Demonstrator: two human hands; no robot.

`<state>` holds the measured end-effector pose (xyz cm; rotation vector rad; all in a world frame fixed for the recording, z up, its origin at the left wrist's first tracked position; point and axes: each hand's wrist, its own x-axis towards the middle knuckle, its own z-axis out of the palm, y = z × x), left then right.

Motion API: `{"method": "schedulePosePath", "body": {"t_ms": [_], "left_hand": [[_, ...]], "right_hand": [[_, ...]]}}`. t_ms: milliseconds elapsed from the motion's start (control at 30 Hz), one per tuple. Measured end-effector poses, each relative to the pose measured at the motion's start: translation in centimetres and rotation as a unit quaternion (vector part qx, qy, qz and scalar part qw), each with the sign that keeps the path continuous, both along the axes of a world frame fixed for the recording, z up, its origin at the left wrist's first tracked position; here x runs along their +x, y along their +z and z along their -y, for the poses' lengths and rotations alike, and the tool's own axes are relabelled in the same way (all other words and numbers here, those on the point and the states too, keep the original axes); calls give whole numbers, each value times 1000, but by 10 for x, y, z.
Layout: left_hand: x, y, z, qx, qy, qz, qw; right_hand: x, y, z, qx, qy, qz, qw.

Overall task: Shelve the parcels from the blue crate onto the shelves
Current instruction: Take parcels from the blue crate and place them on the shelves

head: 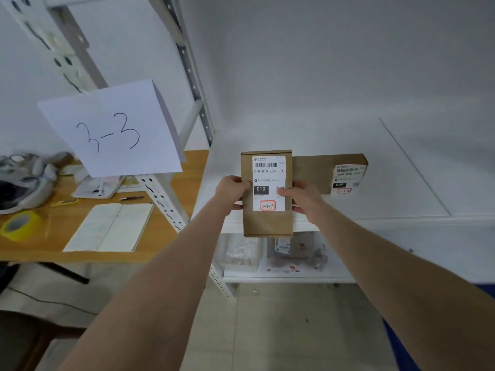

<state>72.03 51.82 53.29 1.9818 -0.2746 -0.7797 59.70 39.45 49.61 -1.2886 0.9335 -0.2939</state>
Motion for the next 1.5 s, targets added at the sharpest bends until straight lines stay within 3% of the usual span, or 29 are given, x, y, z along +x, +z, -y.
{"method": "schedulePosePath", "body": {"t_ms": [700, 833, 1000, 1500], "left_hand": [[-6, 52, -40, -74, -9, 49, 996], [-1, 48, -40, -101, 2, 52, 994], [0, 35, -34, -125, 7, 77, 989], [9, -8, -31, -47, -2, 126, 991]], "right_hand": [[6, 46, -36, -34, -16, 83, 996], [14, 42, -37, -137, -32, 12, 990], [15, 39, -43, -275, -45, -72, 958], [32, 1, -45, -293, -30, -121, 948]]}}
